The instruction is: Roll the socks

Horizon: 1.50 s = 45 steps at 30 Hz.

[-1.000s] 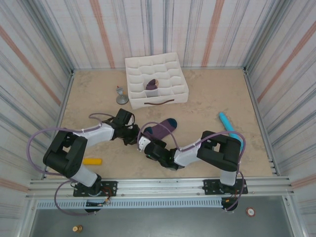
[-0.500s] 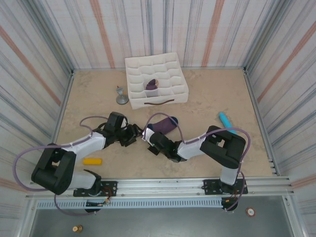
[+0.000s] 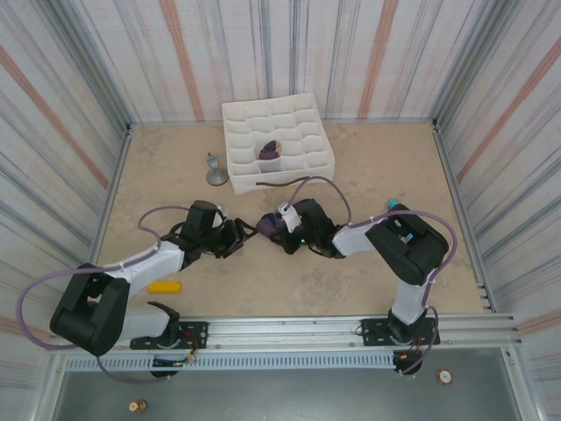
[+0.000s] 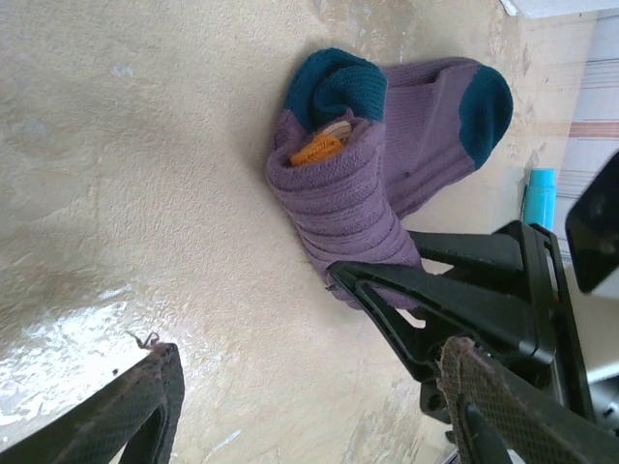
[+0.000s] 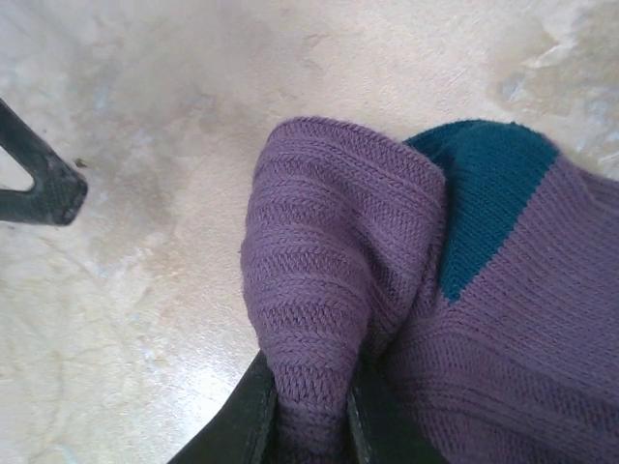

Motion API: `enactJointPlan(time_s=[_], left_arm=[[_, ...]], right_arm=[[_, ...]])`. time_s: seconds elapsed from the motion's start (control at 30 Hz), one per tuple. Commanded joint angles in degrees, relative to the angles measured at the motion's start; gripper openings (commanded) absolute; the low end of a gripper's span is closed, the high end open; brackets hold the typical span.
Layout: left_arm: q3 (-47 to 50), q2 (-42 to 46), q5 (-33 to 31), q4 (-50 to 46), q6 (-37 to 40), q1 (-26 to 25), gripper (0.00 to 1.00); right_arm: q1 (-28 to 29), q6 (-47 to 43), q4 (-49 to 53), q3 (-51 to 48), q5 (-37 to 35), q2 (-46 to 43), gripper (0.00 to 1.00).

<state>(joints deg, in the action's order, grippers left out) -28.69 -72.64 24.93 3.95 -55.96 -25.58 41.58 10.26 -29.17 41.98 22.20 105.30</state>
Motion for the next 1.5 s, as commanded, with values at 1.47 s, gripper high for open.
enactJointPlan(time_s=[1.47], left_arm=[[-9.21,-27.76,-10.28,24.27,-6.78,-7.41,0.49]], right_arm=[[-16.61,31.18,22.38,7.13,21.58,16.16,0.00]])
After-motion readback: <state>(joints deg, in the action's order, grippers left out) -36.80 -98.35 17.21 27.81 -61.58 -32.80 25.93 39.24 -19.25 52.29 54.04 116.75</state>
